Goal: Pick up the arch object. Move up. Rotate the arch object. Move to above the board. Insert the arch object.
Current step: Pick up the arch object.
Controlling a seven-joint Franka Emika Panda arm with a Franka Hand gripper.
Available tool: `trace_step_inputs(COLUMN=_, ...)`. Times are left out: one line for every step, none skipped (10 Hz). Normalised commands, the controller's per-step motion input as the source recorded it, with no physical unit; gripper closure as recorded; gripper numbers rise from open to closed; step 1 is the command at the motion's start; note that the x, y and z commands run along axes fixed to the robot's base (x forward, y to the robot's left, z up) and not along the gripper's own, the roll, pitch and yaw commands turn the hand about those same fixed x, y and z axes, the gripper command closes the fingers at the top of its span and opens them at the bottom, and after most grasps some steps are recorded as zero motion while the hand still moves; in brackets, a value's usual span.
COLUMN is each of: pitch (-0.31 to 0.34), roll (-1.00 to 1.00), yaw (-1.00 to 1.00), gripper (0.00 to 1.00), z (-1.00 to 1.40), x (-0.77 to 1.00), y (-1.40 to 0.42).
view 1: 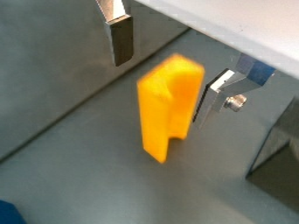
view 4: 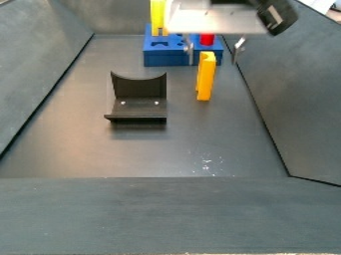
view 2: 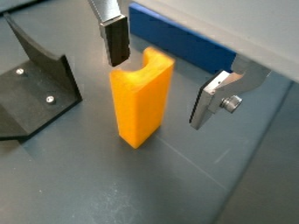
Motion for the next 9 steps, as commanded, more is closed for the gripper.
trace_step_inputs(pitch=0.011, roll=0.00, yaw=0.00, gripper=0.00, z=-0.46, x=0.07, y=0.00)
trace_step_inputs(pitch=0.000, roll=-0.05, yaw=0.00, gripper=0.00, z=-0.03, x=0.00, y=0.00)
trace_step_inputs(pitch=0.000, roll=0.00, yaw=0.00, gripper=0.00, z=0.00, x=0.00, y=0.00)
trace_step_inputs(pitch=0.000, roll=0.00, yaw=0.00, gripper=1.00, z=0.00, x=0.00, y=0.00)
trace_step_inputs(pitch=0.000, roll=0.00, yaw=0.00, gripper=1.00, z=0.00, x=0.00, y=0.00)
trace_step_inputs(pitch=0.000, roll=0.00, yaw=0.00, gripper=1.00, z=0.00, x=0.00, y=0.00)
trace_step_inputs(pitch=0.000, roll=0.00, yaw=0.00, gripper=1.00, z=0.00, x=0.00, y=0.00)
trace_step_inputs(pitch=0.000, roll=0.00, yaw=0.00, gripper=1.00, z=0.00, x=0.00, y=0.00)
trace_step_inputs(pitch=0.000, roll=0.00, yaw=0.00, gripper=1.00, z=0.00, x=0.00, y=0.00)
